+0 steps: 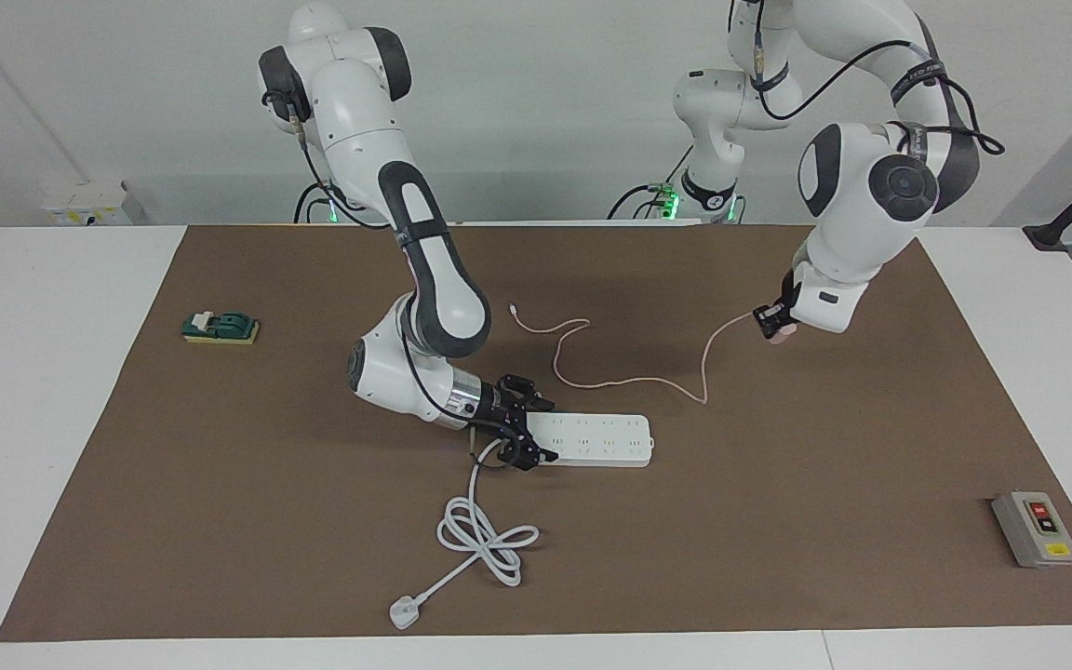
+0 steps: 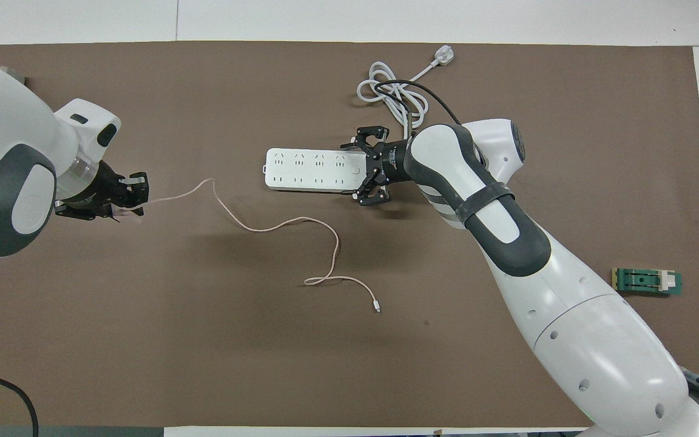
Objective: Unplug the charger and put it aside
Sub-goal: 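Pull the pink charger out of the strip with the left gripper, then lower the charger near the robot with the left gripper while the right gripper withdraws, then release the pink charger and withdraw the left gripper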
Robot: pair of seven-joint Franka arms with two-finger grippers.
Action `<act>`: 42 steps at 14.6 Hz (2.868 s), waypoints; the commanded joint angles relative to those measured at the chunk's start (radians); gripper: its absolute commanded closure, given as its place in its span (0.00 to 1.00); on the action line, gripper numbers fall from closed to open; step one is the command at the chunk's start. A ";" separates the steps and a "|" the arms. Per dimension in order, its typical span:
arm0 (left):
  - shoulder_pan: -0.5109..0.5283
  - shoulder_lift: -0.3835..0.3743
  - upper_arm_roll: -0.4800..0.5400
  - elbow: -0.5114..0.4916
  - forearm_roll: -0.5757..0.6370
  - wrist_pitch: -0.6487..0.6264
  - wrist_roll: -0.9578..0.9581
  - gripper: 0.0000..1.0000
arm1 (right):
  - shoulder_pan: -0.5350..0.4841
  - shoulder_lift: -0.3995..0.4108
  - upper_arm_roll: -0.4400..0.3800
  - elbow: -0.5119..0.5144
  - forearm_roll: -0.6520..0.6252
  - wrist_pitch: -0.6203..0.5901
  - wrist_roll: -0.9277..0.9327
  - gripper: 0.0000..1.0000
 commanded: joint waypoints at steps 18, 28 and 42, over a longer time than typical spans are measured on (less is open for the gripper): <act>0.201 -0.239 -0.006 -0.626 -0.134 0.578 0.640 1.00 | -0.197 -0.393 -0.010 -0.048 -0.742 -0.350 0.036 0.00; 0.282 -0.206 -0.001 -0.692 -0.134 0.661 0.710 0.06 | -0.341 -0.504 -0.012 -0.037 -1.069 -0.458 -0.797 0.00; 0.376 -0.155 -0.003 -0.159 -0.122 0.097 0.578 0.00 | -0.410 -0.752 -0.007 -0.060 -1.276 -0.705 -1.121 0.00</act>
